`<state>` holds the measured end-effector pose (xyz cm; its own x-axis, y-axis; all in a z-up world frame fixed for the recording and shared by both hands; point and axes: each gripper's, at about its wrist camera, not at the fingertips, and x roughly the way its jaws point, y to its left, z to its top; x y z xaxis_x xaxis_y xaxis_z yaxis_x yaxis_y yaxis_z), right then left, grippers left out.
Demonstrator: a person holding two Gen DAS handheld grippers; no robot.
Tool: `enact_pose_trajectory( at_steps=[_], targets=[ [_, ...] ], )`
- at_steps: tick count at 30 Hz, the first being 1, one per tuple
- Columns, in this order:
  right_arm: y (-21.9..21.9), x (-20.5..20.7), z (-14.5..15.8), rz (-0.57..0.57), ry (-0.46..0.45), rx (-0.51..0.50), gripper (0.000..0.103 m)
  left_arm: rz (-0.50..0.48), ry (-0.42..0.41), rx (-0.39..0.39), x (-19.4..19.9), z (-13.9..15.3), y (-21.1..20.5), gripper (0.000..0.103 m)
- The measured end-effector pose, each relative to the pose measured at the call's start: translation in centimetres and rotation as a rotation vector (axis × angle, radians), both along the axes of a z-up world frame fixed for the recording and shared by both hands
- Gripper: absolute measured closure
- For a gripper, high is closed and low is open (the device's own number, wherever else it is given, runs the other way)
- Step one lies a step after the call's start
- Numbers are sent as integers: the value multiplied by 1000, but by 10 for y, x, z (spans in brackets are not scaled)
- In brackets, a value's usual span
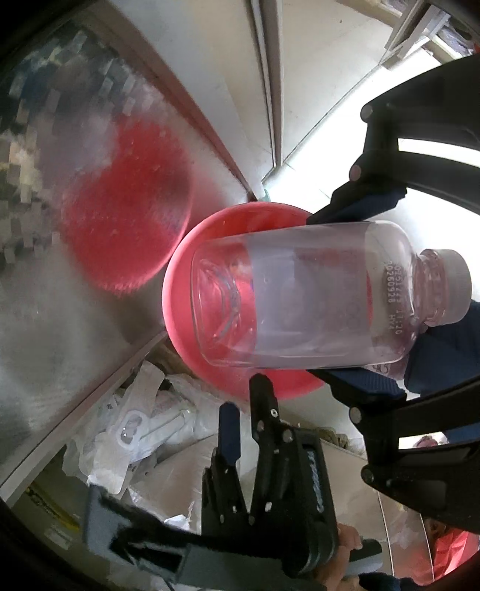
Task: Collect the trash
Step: 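Open both tools to drop the bottle and pink bag into the bin, then raise both tools back up to the counter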
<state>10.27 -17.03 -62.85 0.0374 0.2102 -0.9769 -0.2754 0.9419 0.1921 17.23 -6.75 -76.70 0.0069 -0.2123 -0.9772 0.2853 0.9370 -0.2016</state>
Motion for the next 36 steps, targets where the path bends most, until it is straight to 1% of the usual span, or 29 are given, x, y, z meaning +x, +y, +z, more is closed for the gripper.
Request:
enact_pose_trajectory(
  at_steps=[1,3,5,8,9,10,11,12,13,17,20,25,27,28,29,32,33,35,36],
  targets=[
    [0,0,-1,2,2,-5,36,-1,-7,10,-1,2,1,50],
    [0,-2,-2,-1,4,-10,36,-3,-19,15,-1,4,4,42],
    [0,-3,-2,-1,7,-5,36,-4,-23,14,0,5,7,38],
    [3,-6,-2,19,9,-2,33,-8,-20,16,-1,9,8,37],
    [4,-7,-2,29,0,4,29,-13,-20,17,-2,9,11,33],
    [5,-7,0,32,-9,8,22,-28,-29,13,-5,13,11,30],
    [6,-8,3,35,-19,11,18,-38,-41,13,-5,14,11,24],
    [7,-9,6,37,-31,6,12,-53,-70,26,-9,21,10,20],
    [7,-9,8,37,-47,-5,9,-61,-80,35,-10,22,11,20],
    [5,-7,15,9,-61,-23,9,-67,-72,55,-14,35,14,20],
    [2,-8,27,-25,-63,-15,9,-62,-77,57,-14,54,16,20],
    [3,-16,65,-26,-86,-17,9,-62,-84,39,-20,102,23,20],
    [3,-20,86,-17,-98,-18,8,-60,-84,31,-23,124,25,20],
    [2,-21,95,-16,-103,-17,8,-57,-88,30,-26,141,26,20],
    [1,-23,105,-17,-106,-14,8,-57,-91,32,-28,148,26,20],
    [-1,-29,140,-49,-102,13,8,-63,-121,42,-40,192,27,20],
    [-1,-31,154,-52,-108,19,8,-60,-123,39,-43,200,27,20],
    [1,-36,176,-41,-138,16,8,-38,-116,18,-51,227,28,20],
    [2,-38,188,-39,-149,22,8,-16,-106,-9,-54,239,30,20]
  ],
)
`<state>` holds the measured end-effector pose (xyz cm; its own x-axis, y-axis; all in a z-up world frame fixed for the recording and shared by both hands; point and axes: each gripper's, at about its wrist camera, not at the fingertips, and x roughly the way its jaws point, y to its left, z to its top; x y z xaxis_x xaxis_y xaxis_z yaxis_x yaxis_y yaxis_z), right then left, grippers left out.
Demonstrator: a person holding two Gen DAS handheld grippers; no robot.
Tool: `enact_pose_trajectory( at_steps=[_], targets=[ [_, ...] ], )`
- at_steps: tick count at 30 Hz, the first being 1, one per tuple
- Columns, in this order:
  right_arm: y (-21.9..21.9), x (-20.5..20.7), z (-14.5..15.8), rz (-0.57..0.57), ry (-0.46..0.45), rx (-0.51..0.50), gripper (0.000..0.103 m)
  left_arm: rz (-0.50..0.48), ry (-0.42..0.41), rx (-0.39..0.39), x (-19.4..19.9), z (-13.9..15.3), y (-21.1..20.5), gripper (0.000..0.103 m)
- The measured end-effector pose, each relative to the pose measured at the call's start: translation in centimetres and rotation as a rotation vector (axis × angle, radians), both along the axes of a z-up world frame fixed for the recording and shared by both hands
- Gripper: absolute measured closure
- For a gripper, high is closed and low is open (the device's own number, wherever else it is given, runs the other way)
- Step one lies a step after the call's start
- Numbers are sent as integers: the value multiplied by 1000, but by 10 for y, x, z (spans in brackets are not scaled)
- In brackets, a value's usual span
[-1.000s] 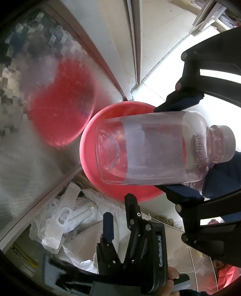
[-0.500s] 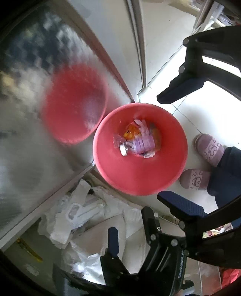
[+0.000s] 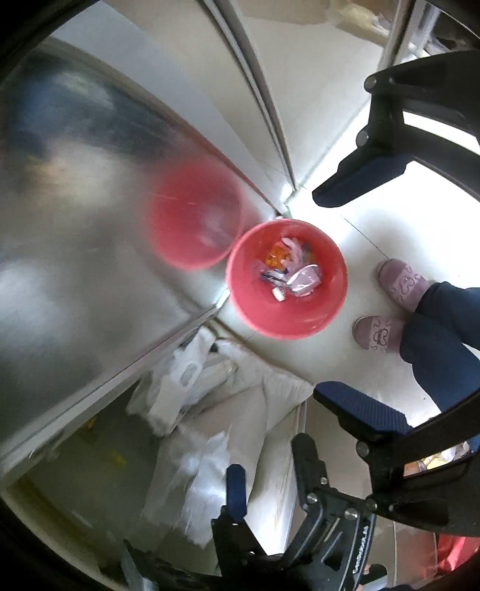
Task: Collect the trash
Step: 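Raise both tools back up to the counter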
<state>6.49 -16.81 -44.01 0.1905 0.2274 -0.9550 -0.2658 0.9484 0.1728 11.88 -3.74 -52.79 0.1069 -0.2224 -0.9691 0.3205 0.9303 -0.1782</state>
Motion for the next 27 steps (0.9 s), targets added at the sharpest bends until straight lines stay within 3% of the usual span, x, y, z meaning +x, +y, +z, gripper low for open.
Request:
enact_pose_trajectory(
  at_steps=[2,13,18,27],
  targets=[
    [0,-3,21,-10,-4,4,8,53,23,-50,-6,27,6,20],
    [6,-20,161,8,-82,51,8,62,-112,-4,-31,184,5,20],
    [7,-20,206,19,-120,31,6,49,-160,21,-32,228,1,20],
    [12,-6,269,73,-223,10,4,158,-200,-7,-15,280,24,20]
  ],
)
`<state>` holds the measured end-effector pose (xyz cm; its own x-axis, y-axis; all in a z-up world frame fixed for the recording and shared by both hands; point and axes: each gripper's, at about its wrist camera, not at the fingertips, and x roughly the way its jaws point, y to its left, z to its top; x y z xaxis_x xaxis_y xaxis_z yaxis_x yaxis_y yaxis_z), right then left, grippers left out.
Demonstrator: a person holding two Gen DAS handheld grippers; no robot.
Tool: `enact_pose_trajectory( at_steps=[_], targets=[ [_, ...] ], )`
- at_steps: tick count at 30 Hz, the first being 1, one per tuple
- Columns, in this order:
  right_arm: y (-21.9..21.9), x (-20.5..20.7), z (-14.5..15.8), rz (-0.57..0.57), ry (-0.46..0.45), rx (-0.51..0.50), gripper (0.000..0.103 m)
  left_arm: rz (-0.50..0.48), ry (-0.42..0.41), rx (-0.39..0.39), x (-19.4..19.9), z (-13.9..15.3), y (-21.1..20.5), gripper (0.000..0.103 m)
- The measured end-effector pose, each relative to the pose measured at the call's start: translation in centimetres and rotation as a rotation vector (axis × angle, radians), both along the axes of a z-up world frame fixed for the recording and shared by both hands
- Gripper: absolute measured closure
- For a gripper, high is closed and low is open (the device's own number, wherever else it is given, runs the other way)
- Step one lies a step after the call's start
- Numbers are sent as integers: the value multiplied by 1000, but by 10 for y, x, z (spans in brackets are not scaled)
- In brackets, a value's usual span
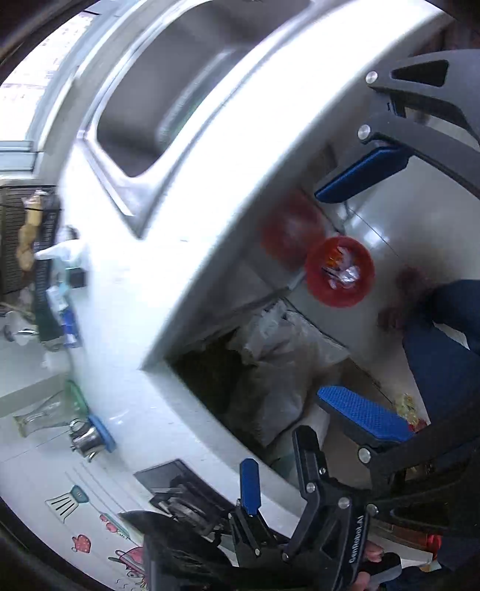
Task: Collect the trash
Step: 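Raise both tools back up to the counter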
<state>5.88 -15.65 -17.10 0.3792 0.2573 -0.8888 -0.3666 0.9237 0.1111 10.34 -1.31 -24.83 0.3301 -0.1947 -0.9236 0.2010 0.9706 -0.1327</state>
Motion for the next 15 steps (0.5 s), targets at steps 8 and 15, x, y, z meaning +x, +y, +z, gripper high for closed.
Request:
enact_pose_trajectory(
  at_steps=[8,15],
  targets=[
    [9,24,27,50,-68,-45,4,52,-83,44,51,39,28,20],
    [10,73,44,10,-57,-30,4,18,-122,48,120,54,38,20]
  ],
)
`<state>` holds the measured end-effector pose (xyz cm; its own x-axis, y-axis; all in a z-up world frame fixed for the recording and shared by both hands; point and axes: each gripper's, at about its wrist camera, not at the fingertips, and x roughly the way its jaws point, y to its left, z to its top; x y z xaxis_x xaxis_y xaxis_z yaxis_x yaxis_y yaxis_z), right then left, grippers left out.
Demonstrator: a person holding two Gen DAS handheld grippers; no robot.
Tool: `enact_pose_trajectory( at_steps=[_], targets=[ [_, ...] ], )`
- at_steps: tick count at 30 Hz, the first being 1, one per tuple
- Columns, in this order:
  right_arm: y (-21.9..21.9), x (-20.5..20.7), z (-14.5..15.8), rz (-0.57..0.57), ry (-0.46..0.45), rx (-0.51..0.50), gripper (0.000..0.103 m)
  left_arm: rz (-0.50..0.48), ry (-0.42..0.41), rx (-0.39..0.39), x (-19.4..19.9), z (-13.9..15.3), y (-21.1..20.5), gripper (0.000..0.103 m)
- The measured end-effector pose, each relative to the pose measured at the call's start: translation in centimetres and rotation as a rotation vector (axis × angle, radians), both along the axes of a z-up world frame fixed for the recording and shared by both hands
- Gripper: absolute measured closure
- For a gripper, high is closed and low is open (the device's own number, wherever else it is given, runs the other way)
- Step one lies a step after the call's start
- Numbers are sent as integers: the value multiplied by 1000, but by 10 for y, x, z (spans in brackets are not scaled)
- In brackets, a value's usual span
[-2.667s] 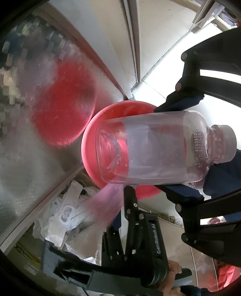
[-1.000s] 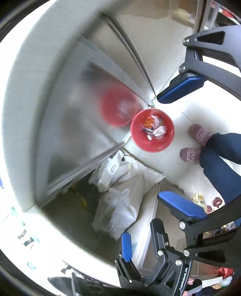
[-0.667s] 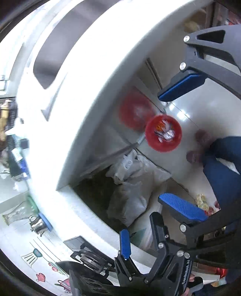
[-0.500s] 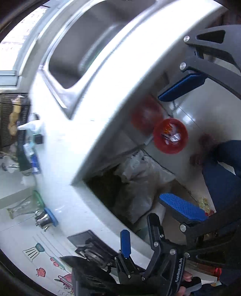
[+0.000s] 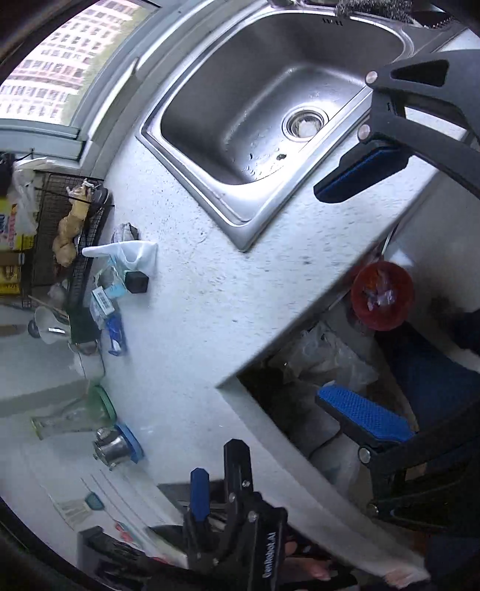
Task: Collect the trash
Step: 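Raise both tools back up to the counter, then grasp the white cloth with the right tool while the left tool grasps the blue tissue pack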
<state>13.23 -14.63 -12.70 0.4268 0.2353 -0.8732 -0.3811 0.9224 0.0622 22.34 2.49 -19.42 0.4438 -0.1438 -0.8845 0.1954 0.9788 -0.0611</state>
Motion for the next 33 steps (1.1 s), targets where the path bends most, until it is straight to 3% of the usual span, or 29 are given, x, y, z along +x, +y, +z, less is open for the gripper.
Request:
enact_pose_trajectory(
  at_steps=[4,9,15,24,33],
  targets=[
    [4,43,5,-67,45,54,4,-47,4,5,50,5,8,20],
    [20,88,15,-107,22,-10,4,-71,9,-19,103,12,26,20],
    [30,144,6,-146,69,-37,22,-36,21,-55,165,8,61,20],
    [33,217,-16,-180,171,5,23,-6,73,-53,221,-9,96,20],
    [41,264,-43,-160,223,-1,47,22,129,-61,260,-34,122,20]
  ],
)
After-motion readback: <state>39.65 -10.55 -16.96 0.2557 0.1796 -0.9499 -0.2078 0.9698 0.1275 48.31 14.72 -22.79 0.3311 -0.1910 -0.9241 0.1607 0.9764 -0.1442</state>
